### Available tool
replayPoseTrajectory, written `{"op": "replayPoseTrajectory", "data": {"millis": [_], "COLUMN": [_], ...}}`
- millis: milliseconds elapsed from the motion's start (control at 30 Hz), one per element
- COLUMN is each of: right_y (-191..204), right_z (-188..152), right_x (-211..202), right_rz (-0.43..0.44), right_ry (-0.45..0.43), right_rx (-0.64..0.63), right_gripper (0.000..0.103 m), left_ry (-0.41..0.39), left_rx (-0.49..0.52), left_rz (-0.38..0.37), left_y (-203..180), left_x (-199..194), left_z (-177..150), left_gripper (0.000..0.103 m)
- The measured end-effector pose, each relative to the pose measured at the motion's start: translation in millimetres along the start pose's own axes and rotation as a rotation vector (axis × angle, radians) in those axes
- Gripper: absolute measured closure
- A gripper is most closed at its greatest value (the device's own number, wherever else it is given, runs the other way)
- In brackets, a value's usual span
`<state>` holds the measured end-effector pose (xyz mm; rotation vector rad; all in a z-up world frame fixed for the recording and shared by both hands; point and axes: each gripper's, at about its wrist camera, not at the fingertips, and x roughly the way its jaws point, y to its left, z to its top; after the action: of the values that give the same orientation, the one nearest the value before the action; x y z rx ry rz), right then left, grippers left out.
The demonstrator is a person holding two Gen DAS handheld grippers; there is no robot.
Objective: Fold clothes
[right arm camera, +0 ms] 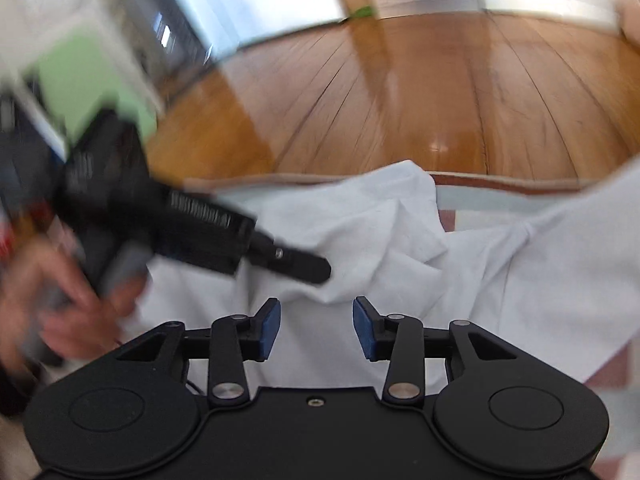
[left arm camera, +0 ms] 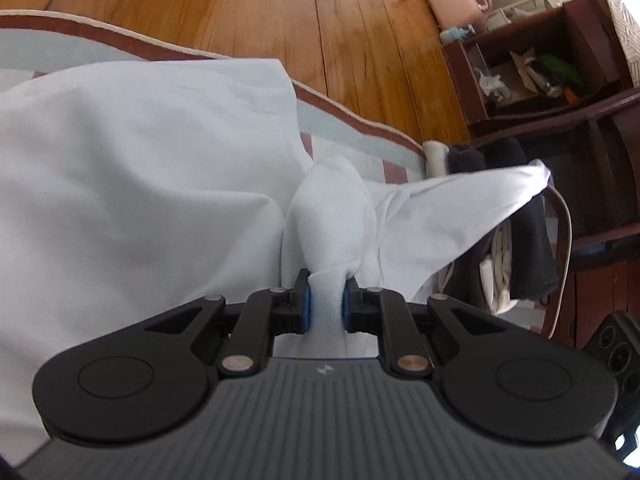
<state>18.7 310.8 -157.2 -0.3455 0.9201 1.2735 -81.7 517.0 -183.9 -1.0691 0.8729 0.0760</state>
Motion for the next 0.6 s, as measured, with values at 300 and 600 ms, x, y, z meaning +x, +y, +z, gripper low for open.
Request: {"op": "replayPoseTrajectory", "data": {"millis": [300, 600], "right_y": [-10, -62], "right_z": [-6, -42], "right_x": [37, -10], "right_rz": [0.024, -0.382], "right_ry": [0.027, 0.16], "right_rx": [0.071, 0.15], "right_gripper": [0.094, 0.095], "left_ry": [0.019, -0.263], "left_rx": [0.119, 0.387], "left_rz": [-0.003, 0.322], "left_y": [-16, -39], "left_x": [1, -59], "left_z": [1, 12], "left_gripper": [0.078, 0.047]}}
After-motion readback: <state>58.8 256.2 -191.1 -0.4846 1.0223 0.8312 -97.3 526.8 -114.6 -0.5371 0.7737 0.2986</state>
